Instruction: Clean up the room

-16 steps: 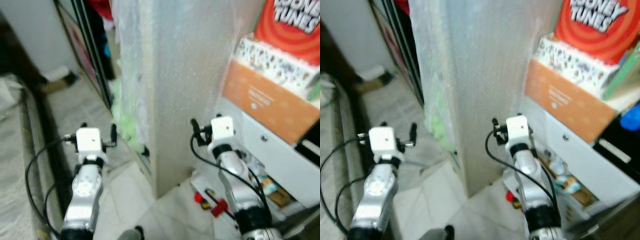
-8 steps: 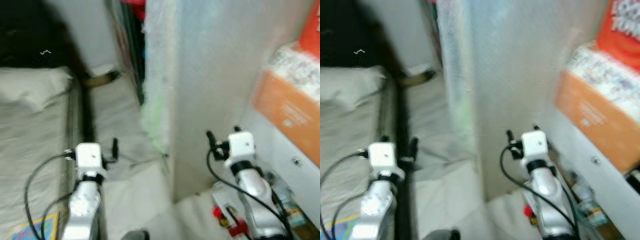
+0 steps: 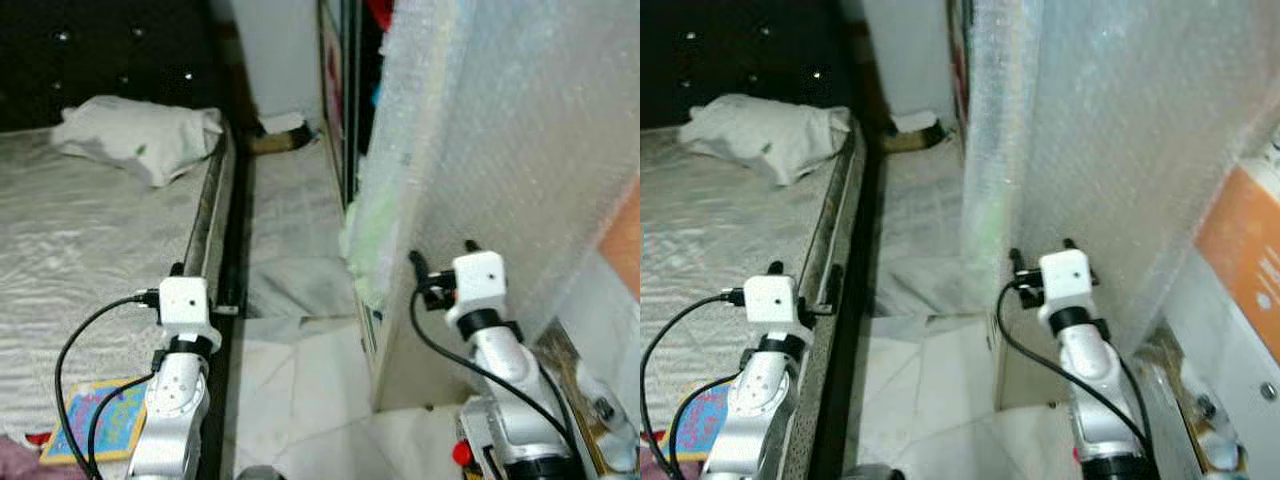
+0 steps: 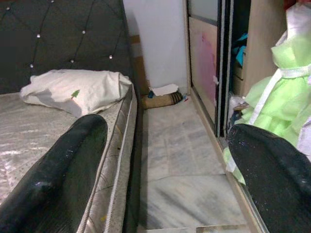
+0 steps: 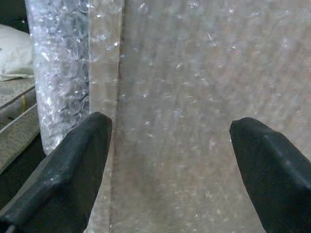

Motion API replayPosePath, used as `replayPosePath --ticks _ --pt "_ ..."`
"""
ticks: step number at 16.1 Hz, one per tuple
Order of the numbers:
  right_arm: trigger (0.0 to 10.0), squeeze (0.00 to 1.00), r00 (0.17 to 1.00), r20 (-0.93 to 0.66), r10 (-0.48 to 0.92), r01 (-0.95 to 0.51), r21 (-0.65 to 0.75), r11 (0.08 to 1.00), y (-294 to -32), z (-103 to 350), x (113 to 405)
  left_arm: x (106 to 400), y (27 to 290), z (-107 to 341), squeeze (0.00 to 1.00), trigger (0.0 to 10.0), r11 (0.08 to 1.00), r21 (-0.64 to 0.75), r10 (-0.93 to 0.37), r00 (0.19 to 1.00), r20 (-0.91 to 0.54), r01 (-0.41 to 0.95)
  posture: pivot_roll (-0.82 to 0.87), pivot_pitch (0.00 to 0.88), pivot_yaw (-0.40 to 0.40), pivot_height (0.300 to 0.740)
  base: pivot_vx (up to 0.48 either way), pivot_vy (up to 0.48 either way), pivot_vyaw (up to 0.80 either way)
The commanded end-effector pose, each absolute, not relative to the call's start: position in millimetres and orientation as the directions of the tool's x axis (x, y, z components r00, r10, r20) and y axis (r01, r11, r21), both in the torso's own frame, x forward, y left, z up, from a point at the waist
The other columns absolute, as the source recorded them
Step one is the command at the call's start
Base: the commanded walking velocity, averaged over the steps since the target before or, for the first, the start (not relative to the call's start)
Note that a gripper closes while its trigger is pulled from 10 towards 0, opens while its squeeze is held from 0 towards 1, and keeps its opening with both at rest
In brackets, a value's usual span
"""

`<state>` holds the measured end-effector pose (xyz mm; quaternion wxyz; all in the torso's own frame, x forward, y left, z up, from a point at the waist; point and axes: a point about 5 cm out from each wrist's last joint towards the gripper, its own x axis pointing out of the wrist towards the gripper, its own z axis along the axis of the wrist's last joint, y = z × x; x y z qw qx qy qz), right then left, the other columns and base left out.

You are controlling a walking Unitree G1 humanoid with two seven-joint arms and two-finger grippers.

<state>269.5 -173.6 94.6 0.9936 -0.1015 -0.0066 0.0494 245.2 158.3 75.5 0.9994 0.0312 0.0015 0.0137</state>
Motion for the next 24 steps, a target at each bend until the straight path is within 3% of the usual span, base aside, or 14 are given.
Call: replayPosePath --ticks 1,8,19,24 --pt "10.0 0.0 0.993 -0.008 0.116 -0.115 -0.186 0.976 -167.6 92.9 270.8 246.8 163.4 76.1 0.0 10.0 0.996 0.082 0.048 0.999 -0.004 -0.047 -0.01 0.0 0.043 0.74 0.0 0.0 0.0" --pt "10.0 0.0 0.993 -0.013 0.12 -0.12 -0.194 0.974 -167.8 93.3 271.0 249.0 160.0 76.2 0.0 10.0 0.996 0.073 0.04 0.999 -0.004 -0.04 -0.02 0.0 0.044 0.74 0.0 0.0 0.0" --pt "10.0 0.0 0.992 -0.014 0.129 -0.129 -0.205 0.97 -166.0 94.1 273.4 252.4 158.0 75.8 0.0 10.0 0.997 0.066 0.031 1.0 -0.003 -0.031 -0.02 0.0 0.046 0.74 -0.213 0.0 0.0" --pt "10.0 0.0 0.991 -0.007 0.136 -0.135 -0.213 0.968 -163.4 95.5 277.1 255.3 158.4 78.5 0.0 10.0 0.997 0.069 0.037 0.999 0.009 -0.037 -0.02 0.0 0.047 0.74 0.0 0.0 0.74"
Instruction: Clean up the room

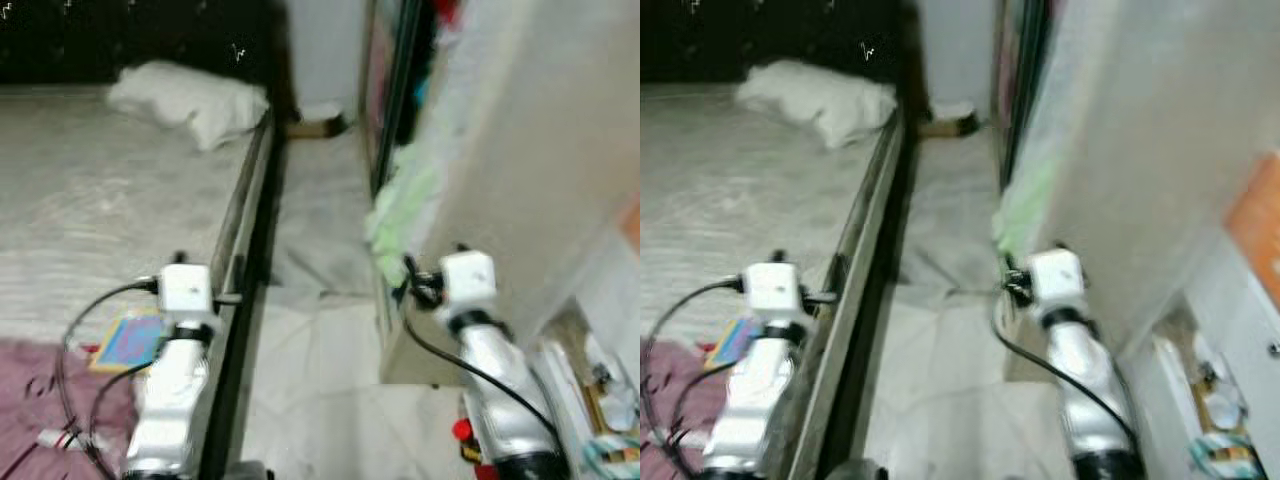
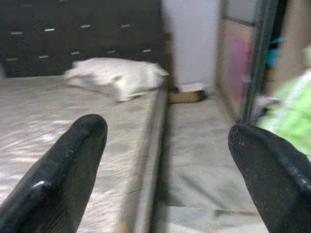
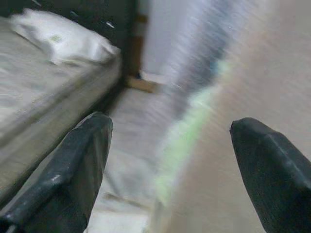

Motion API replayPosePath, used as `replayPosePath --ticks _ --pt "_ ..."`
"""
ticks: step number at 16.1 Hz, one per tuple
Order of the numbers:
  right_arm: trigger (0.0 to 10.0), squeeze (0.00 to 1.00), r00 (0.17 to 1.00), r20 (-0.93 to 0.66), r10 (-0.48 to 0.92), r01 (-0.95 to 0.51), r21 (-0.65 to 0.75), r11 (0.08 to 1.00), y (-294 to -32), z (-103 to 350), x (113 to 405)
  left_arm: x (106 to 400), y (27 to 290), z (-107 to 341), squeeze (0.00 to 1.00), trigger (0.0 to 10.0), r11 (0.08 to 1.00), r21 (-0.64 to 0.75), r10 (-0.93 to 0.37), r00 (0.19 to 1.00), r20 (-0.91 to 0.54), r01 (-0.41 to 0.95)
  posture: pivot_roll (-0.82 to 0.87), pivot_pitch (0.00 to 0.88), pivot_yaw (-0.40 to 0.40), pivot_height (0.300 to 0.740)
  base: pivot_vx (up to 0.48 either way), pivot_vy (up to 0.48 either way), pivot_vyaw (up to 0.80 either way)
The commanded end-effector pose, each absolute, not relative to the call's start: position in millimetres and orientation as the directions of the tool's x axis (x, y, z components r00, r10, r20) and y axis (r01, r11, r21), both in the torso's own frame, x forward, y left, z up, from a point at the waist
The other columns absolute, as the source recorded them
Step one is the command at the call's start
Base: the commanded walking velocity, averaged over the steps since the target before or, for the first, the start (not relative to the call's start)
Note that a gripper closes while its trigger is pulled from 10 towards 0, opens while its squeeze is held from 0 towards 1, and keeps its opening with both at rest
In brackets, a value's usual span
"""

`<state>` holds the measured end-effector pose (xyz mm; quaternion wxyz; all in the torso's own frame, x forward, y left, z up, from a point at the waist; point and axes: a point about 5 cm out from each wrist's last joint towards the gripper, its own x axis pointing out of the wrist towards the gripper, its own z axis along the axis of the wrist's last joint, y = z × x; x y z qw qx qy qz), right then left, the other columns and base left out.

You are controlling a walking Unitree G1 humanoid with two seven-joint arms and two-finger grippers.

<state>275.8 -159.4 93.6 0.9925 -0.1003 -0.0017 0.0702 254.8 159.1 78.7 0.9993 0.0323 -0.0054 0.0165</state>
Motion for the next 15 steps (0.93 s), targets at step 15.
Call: replayPosePath --ticks 15 --pt "10.0 0.0 0.983 0.053 0.175 -0.158 -0.231 0.96 -146.8 108.3 304.1 258.3 163.7 78.3 0.0 10.0 0.993 0.093 0.075 0.997 0.015 -0.076 -0.01 0.0 0.047 0.74 0.0 0.0 0.8"
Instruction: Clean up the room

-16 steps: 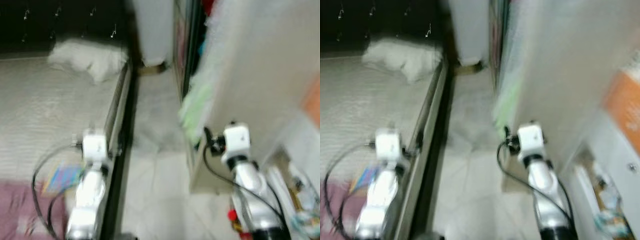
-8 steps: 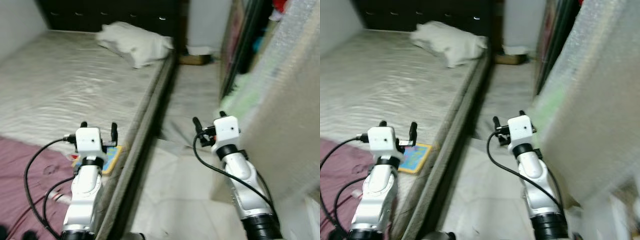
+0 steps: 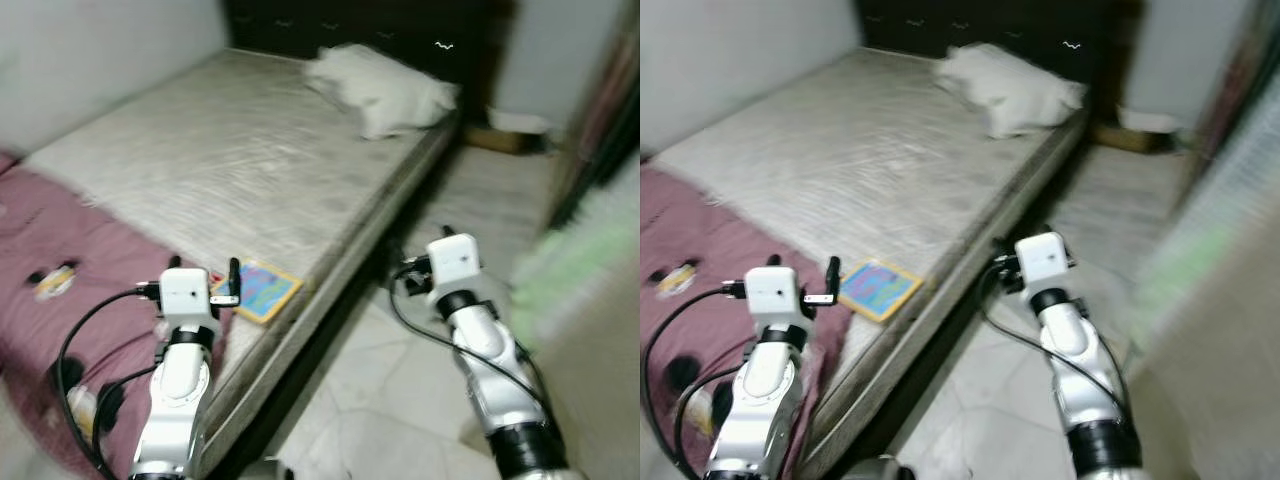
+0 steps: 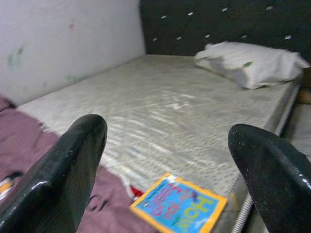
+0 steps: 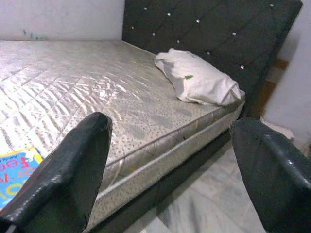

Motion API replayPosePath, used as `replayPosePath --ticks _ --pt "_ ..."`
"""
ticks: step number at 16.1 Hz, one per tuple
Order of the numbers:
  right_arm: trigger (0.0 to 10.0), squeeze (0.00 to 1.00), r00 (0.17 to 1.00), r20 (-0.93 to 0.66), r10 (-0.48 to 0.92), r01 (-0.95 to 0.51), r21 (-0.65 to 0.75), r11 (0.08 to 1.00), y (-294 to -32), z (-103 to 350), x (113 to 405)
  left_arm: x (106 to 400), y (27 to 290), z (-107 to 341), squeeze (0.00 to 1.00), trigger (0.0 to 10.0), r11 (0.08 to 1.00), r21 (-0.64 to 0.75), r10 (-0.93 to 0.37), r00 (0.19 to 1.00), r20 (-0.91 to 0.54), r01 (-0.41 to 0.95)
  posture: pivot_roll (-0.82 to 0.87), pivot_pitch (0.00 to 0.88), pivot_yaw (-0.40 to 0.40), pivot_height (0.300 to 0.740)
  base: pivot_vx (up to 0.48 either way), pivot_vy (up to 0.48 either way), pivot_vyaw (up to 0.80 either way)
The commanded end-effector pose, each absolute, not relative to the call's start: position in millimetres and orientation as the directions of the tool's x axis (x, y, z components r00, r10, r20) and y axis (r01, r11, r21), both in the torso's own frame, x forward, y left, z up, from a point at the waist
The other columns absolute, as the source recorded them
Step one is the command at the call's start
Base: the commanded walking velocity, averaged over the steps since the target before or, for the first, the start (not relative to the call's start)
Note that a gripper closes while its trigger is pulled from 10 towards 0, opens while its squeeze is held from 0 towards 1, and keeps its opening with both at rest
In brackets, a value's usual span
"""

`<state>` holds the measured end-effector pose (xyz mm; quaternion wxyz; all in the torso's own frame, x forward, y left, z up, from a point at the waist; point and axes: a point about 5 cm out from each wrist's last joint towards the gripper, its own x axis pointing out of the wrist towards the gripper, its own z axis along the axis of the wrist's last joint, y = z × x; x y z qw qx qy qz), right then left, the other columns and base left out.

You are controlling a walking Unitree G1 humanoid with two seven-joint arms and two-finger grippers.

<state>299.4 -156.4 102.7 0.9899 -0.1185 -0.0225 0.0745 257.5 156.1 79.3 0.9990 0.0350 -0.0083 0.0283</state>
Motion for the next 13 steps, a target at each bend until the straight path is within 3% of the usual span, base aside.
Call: replayPosePath --ticks 1,13 --pt "10.0 0.0 0.984 0.055 0.171 -0.154 -0.231 0.961 -147.4 108.8 305.6 258.7 163.1 78.1 0.0 10.0 0.993 0.093 0.072 0.997 0.015 -0.073 -0.01 0.0 0.048 0.74 0.0 0.0 0.8" --pt "10.0 0.0 0.983 0.06 0.172 -0.155 -0.215 0.964 -140.4 102.3 315.8 263.5 168.4 72.3 0.0 10.0 0.992 0.093 0.09 0.996 0.003 -0.09 0.02 0.0 0.048 0.74 0.0 0.0 0.8"
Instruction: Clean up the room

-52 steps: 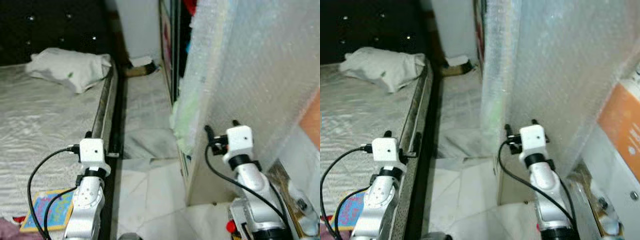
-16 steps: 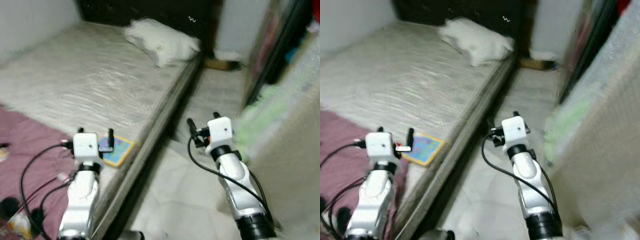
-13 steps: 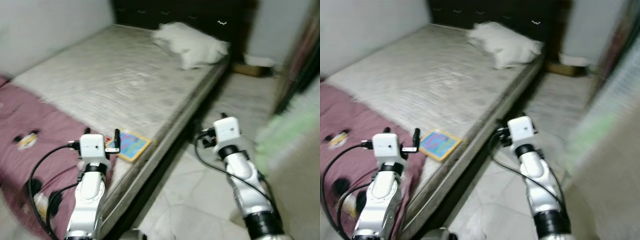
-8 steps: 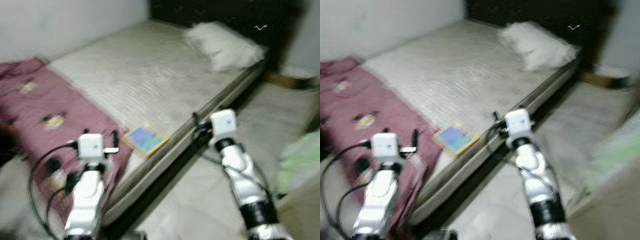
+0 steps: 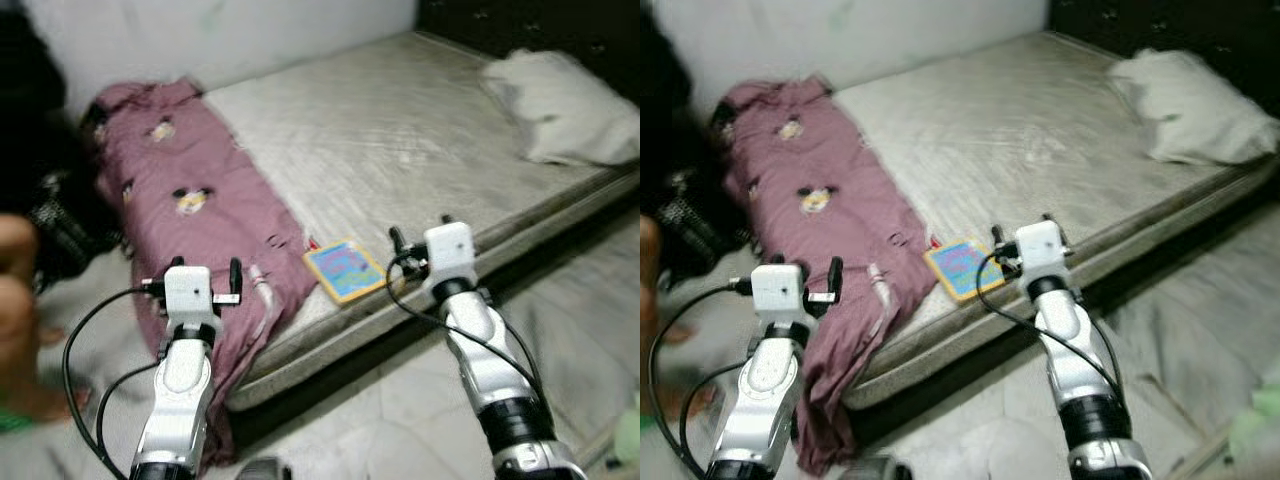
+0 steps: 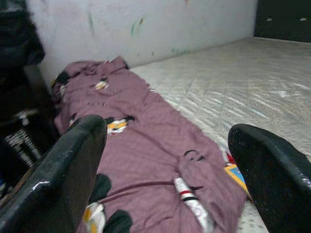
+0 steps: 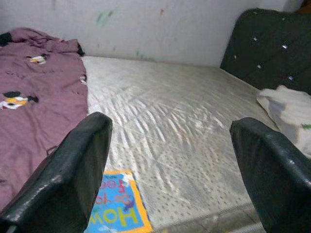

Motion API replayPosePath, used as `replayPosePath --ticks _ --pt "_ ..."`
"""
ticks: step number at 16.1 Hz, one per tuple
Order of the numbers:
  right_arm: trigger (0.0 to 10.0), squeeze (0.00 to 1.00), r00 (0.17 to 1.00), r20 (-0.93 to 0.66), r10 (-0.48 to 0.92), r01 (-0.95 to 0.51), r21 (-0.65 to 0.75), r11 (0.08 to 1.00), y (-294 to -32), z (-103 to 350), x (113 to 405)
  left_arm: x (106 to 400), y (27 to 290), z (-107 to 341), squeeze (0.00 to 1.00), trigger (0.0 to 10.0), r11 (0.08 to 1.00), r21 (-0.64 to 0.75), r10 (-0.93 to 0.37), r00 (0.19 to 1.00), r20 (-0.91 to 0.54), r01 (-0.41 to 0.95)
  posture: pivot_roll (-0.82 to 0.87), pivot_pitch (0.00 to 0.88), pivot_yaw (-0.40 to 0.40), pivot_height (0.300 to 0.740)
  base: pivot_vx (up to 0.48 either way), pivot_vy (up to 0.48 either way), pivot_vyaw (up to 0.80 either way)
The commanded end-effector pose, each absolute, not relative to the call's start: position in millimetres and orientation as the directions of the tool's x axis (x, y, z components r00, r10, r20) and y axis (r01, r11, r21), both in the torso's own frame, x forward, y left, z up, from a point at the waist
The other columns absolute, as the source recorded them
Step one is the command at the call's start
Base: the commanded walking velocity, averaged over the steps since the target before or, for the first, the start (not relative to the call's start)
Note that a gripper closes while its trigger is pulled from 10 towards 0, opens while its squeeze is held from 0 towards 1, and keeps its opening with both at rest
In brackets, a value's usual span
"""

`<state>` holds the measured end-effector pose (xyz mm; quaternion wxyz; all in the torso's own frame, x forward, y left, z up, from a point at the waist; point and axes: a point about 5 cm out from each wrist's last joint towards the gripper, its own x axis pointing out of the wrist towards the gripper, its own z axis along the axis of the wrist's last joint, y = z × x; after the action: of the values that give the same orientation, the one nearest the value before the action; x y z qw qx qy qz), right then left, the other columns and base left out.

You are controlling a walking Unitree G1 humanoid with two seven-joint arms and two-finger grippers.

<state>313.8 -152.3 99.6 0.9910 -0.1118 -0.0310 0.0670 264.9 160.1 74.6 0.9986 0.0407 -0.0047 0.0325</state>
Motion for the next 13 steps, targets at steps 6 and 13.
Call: replayPosePath --ticks 6,13 --pt "10.0 0.0 0.984 0.063 0.165 -0.152 -0.175 0.973 -139.8 99.0 316.3 264.1 170.7 72.1 0.0 10.0 0.99 0.101 0.098 0.995 0.006 -0.099 0.02 0.0 0.049 0.74 0.0 0.0 0.4" --pt "10.0 0.0 0.987 0.07 0.145 -0.131 -0.173 0.976 -142.0 97.8 316.5 264.1 169.9 72.2 0.0 10.0 0.992 0.095 0.084 0.996 0.008 -0.084 0.02 0.0 0.054 0.74 0.0 0.0 0.0"
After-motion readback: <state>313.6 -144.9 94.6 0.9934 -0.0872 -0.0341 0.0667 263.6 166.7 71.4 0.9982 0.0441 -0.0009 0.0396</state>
